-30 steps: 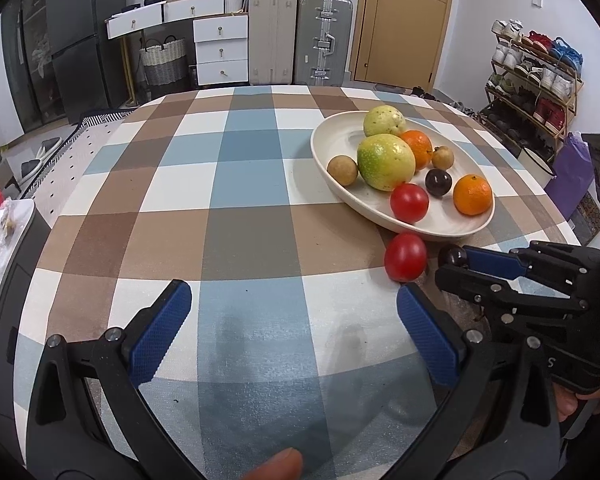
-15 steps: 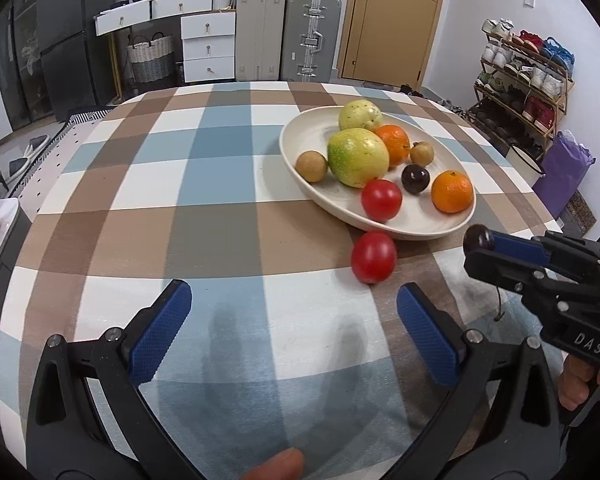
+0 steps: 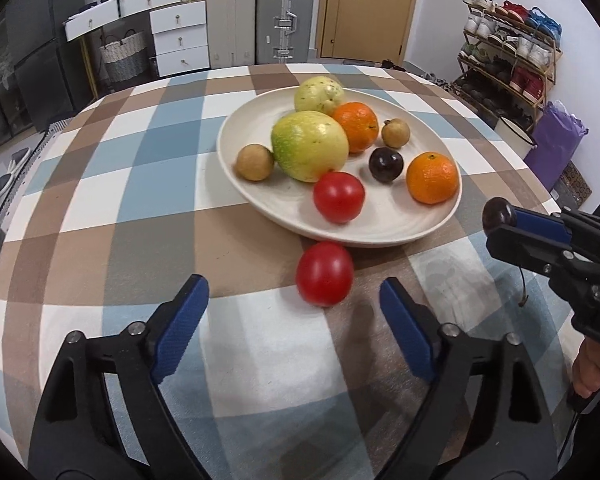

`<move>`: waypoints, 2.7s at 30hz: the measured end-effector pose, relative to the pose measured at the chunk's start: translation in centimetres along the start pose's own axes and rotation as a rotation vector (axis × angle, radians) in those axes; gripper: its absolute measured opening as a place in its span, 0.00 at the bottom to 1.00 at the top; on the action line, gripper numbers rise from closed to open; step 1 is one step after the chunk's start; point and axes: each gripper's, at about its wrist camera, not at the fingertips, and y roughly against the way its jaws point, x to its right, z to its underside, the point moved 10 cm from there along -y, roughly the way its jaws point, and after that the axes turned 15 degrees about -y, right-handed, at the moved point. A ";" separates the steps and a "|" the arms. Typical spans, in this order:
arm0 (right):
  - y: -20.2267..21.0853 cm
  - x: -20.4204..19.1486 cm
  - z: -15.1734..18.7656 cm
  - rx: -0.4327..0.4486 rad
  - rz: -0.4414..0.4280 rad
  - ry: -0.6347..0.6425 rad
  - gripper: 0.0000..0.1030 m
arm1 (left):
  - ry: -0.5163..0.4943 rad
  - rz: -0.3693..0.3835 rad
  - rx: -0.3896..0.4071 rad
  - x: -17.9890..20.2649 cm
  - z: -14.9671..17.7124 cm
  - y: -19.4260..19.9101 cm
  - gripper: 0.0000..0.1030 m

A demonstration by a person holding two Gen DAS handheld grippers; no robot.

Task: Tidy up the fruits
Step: 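Close the right gripper on the dark plum while the left gripper closes on the red tomato, then carry the tomato and plum over the plate and lower them onto it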

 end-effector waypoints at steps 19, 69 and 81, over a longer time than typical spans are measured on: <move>-0.2 1.0 -0.4 0.008 -0.029 -0.036 0.27 | -0.039 0.014 0.054 1.0 -0.4 1.2 0.25; -0.5 0.9 -8.3 0.094 -0.055 0.036 0.27 | -0.021 -0.023 0.225 -1.7 -9.0 2.5 0.25; -3.4 1.2 -7.7 0.075 -0.054 0.018 0.27 | -0.041 0.004 0.213 -0.3 -8.7 0.3 0.25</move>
